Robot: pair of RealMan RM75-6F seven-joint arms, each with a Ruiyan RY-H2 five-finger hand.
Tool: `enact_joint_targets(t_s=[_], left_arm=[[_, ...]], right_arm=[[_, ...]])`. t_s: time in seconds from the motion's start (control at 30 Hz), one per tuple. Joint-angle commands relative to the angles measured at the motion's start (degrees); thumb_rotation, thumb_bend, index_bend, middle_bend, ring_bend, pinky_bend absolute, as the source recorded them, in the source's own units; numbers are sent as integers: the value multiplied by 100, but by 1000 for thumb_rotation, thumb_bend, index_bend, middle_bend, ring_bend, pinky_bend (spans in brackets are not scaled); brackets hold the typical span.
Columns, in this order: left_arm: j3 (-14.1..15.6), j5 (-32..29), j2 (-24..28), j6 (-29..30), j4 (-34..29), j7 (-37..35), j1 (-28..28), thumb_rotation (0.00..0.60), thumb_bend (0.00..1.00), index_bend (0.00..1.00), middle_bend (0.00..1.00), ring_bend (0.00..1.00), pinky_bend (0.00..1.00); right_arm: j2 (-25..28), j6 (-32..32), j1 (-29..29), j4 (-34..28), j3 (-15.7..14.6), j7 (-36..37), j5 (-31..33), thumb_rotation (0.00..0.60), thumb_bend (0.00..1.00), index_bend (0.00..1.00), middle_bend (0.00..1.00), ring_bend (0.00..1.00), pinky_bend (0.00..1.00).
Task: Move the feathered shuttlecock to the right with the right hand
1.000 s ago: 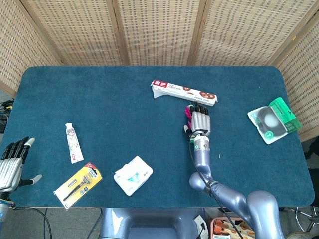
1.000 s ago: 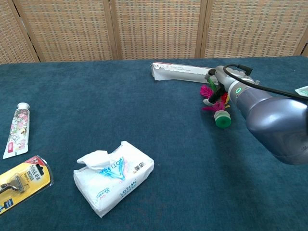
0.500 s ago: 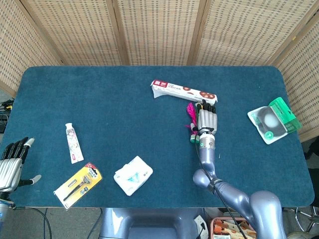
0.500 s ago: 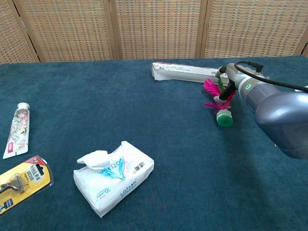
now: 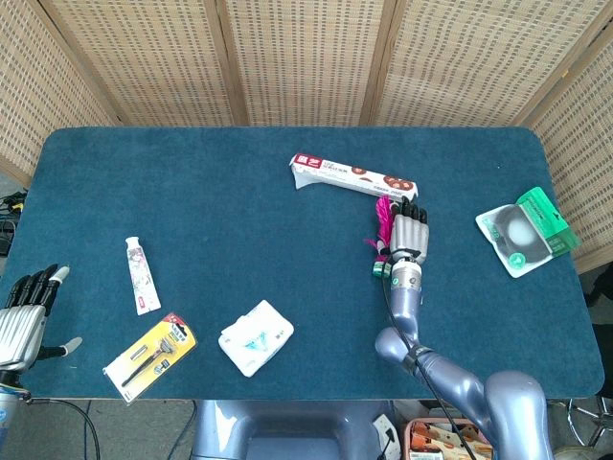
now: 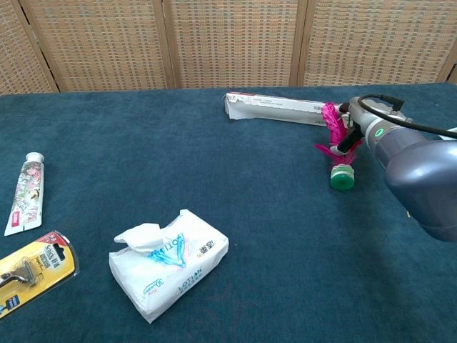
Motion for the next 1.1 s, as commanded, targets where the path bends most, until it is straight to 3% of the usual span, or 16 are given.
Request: enact_joint_targets(t_s=[0.03,0.23,0.7,1.1], left_arm=[[-1,10,7,15,-4,-11,7,600,0,0,0,0,0],[6,10,16,6,-8,-24,7,600,0,0,0,0,0],[13,38,34,16,-27,-59,11,600,0,0,0,0,0],[25,51,36,4,-42,-48,7,600,0,0,0,0,0]], right_arm=[[-21,58,2,43,-9,15,-73,600,290,274,0,0,0],[-50,35,-37,44,30,-34,-17,600,292,332,22,0,0],[-67,193,-86,4,31,131,-275,600,302,499,214,0,0],[-29,230,-164,-94,39,137,-330,600,345,543,258,0,0]])
